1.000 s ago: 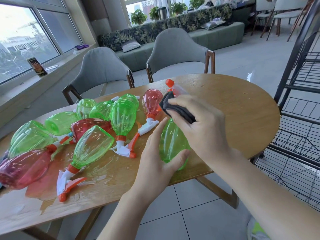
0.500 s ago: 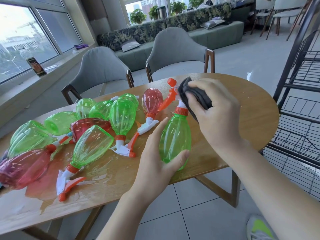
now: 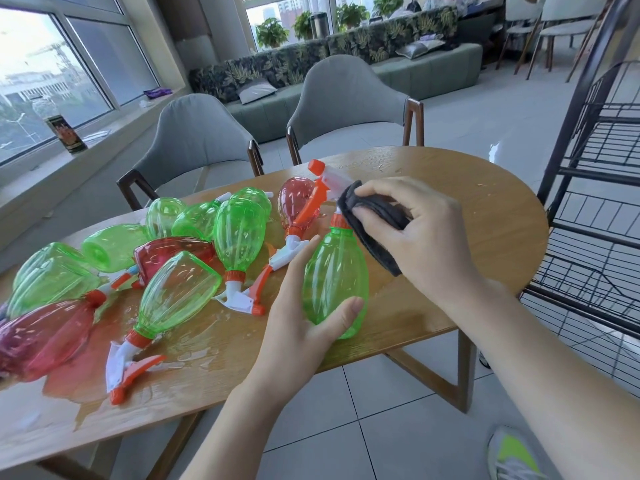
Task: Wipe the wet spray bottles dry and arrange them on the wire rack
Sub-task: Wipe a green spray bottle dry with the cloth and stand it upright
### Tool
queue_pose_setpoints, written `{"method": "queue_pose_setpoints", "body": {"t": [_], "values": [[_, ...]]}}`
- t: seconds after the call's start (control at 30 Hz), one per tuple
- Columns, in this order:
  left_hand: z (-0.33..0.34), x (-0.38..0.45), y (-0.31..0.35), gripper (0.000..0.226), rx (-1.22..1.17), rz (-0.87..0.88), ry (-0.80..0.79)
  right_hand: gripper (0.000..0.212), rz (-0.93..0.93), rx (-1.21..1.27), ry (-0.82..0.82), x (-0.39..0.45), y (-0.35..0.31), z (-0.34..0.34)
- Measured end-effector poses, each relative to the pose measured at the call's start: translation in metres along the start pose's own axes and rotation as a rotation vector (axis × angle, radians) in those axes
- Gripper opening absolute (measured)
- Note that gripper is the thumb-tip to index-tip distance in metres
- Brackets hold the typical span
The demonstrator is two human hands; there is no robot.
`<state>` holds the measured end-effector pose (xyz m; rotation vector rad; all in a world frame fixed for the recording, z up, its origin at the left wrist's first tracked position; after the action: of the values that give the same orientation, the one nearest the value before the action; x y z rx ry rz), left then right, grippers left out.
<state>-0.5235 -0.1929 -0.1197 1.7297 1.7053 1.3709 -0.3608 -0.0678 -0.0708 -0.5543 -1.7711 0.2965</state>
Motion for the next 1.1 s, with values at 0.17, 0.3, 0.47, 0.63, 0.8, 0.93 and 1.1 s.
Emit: {"method": "queue_pose_setpoints", "body": {"t": [0.17, 0.3, 0.47, 0.63, 0.8, 0.93, 1.1], "values": [[0.0, 0.001, 0.001, 0.079, -0.01, 0.0, -0.014, 0.017, 0.031, -0.02, -0.006, -0.001, 0.001, -0.003], [0.001, 0.0, 0.001, 0.08, -0.013, -0.007, -0.019, 0.016, 0.135, -0.023, 0.083, -0.004, 0.004, -0.003], [0.003, 0.001, 0.003, 0.079, -0.029, -0.04, -0.006, 0.017, 0.182, 0.02, 0.043, -0.01, 0.005, -0.001], [0.01, 0.0, 0.008, 0.078, -0.043, -0.061, -0.03, 0.013, 0.359, -0.024, 0.068, -0.015, 0.035, -0.022], [0.036, 0.02, 0.017, 0.077, -0.06, -0.09, -0.052, 0.013, 0.495, -0.066, 0.044, -0.026, 0.06, -0.048], [0.069, 0.057, 0.024, 0.074, -0.099, -0.164, -0.055, 0.012, 0.588, -0.079, 0.081, -0.025, 0.08, -0.071], [0.114, 0.126, 0.023, 0.087, -0.111, -0.172, -0.021, 0.01, 0.621, -0.061, 0.149, -0.016, 0.103, -0.088]]}}
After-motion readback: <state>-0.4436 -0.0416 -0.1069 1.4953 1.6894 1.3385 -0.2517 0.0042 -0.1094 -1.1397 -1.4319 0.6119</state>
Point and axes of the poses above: each hand's wrist, its own x-axis towards the middle knuckle, its own z-axis out of the palm, y = z × x, the point moved 1 cm from there along x, towards the middle knuckle, and after that the axes turned 1 degree about -z, right-handed, at the moved point
